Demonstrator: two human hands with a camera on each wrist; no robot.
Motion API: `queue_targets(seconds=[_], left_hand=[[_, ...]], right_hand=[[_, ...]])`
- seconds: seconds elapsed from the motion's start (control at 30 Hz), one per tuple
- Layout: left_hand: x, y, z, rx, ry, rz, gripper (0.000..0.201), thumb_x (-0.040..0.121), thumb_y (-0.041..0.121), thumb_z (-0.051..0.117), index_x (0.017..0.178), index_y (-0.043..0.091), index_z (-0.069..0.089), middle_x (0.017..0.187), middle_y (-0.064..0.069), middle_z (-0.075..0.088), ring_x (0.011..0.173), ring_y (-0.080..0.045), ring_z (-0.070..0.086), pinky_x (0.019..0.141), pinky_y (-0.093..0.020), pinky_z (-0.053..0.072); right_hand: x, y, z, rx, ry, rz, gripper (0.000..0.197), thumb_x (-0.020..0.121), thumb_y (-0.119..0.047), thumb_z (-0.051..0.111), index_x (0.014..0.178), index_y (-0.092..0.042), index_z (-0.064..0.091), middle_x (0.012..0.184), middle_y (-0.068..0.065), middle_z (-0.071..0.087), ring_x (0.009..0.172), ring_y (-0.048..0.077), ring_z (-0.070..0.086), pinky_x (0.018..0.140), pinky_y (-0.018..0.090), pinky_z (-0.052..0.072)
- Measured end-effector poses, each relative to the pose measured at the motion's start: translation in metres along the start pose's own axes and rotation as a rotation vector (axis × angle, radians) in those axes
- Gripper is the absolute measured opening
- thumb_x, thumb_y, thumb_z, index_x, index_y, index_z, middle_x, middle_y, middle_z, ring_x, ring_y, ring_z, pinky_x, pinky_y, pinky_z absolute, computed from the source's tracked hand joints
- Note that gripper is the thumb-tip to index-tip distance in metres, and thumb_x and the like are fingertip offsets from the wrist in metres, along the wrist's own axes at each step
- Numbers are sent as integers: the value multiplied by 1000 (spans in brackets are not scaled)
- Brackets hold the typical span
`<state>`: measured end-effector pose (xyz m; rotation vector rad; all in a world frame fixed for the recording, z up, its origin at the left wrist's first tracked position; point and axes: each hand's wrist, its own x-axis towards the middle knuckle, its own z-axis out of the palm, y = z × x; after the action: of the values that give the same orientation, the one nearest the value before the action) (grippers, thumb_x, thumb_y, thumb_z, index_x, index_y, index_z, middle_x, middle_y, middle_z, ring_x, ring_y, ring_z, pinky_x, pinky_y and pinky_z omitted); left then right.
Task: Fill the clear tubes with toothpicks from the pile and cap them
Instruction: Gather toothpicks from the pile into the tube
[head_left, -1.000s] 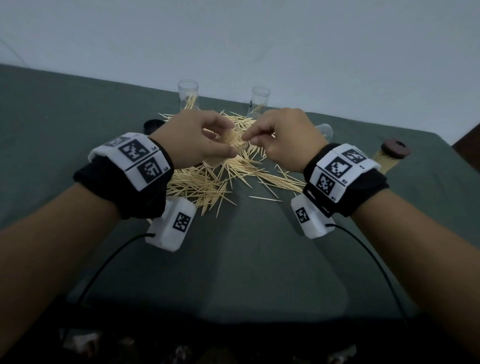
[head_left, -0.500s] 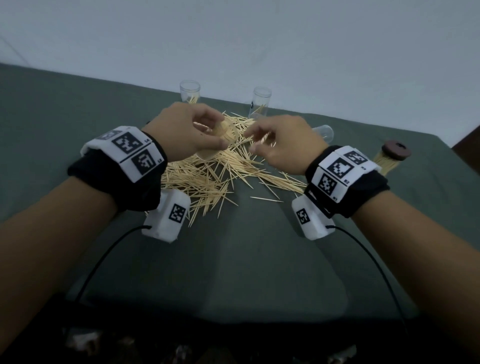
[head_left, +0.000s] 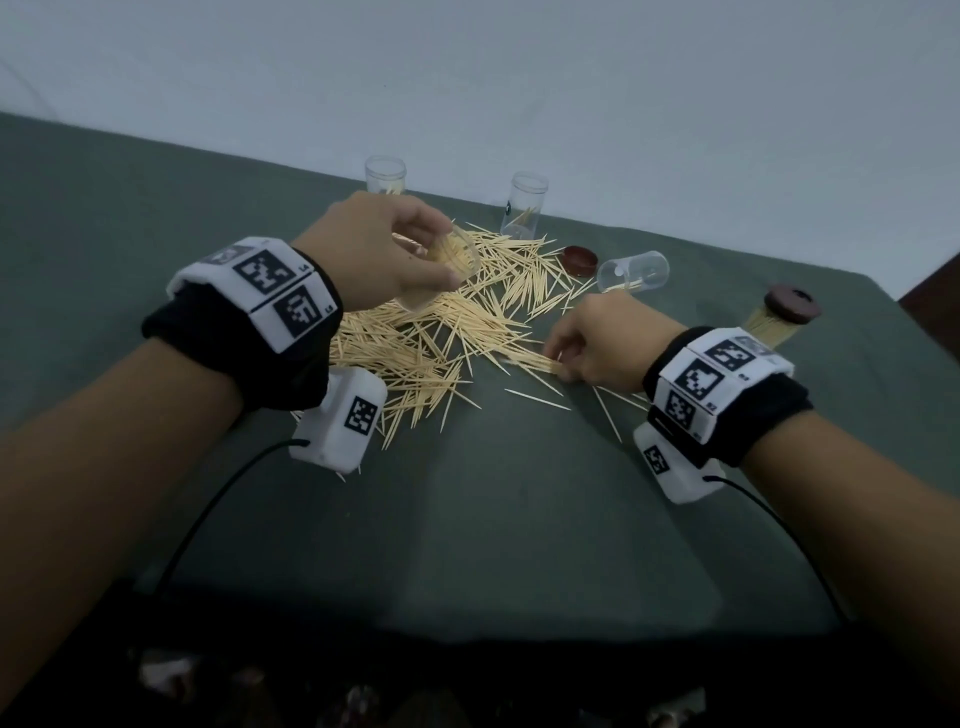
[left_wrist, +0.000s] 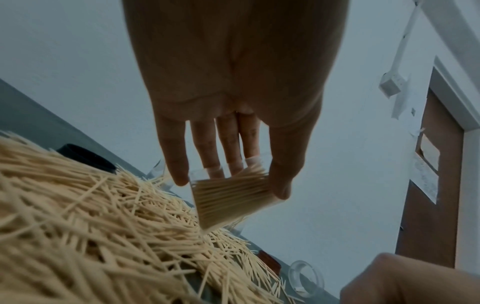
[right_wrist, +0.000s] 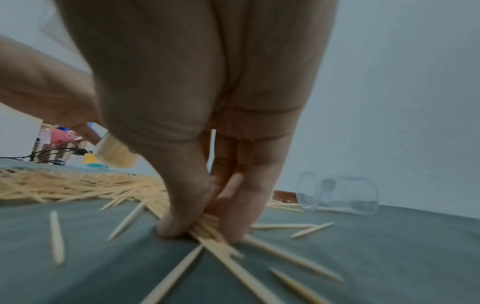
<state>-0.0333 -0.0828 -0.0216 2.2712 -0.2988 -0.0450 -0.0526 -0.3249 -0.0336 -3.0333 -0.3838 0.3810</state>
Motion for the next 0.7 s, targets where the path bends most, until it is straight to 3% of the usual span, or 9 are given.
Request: queue_targets(seconds=[0.07, 0.17, 0.27, 0.43, 0.5, 0.63, 0.7], left_hand=[[-1, 1, -2, 8, -1, -1, 57, 69, 45, 81, 121, 29, 63, 108, 15, 66, 96, -3, 64, 95, -37, 53], [-2, 1, -3, 15, 4, 3, 55, 71, 45, 80, 121, 29, 63, 108, 15, 66, 96, -4, 64, 95, -37, 53], [-2, 1, -4, 16, 5, -2, 54, 71, 44, 80, 120, 30, 63, 106, 16, 65, 96, -4, 64, 93, -37, 54], [-1, -2, -6, -1, 17, -7, 53, 70, 44, 81, 118, 30, 64, 106, 15, 66, 96, -5, 65, 91, -37, 55], [-1, -3, -7, -14, 21, -13, 53, 69, 44, 82, 117, 31, 65, 107, 14, 67, 96, -4, 65, 90, -37, 56], [0, -4, -8, -15, 32, -12, 50, 69, 42, 83, 115, 31, 65, 106, 15, 67, 96, -4, 65, 89, -36, 56], [1, -5, -8, -12, 35, -12, 50, 68, 43, 84, 114, 32, 66, 104, 16, 67, 95, -2, 65, 91, -35, 55]], right_hand=[[2, -10, 1, 19, 1, -36, 21, 83, -13, 73, 101, -23, 76, 87, -6, 73, 87, 10, 65, 83, 23, 50], [8, -23, 1, 29, -14, -60, 21, 82, -11, 73, 98, -24, 76, 81, -10, 72, 77, 2, 61, 82, 21, 49], [18, -36, 2, 67, 28, -52, 18, 80, -14, 77, 95, -22, 76, 81, -9, 70, 86, 7, 64, 88, 22, 49], [39, -40, 2, 74, 175, -4, 23, 73, -28, 82, 89, -23, 66, 89, -9, 57, 97, 14, 58, 77, 24, 42], [45, -39, 0, 60, 192, 3, 35, 71, -36, 83, 97, -25, 63, 99, -7, 57, 102, 16, 56, 80, 27, 43], [50, -41, -2, 8, 100, -52, 64, 77, -44, 77, 135, -30, 53, 136, -1, 53, 126, 21, 48, 102, 32, 38], [51, -43, -3, 18, 67, -59, 64, 80, -46, 74, 137, -31, 52, 138, -2, 53, 126, 20, 49, 102, 30, 37]])
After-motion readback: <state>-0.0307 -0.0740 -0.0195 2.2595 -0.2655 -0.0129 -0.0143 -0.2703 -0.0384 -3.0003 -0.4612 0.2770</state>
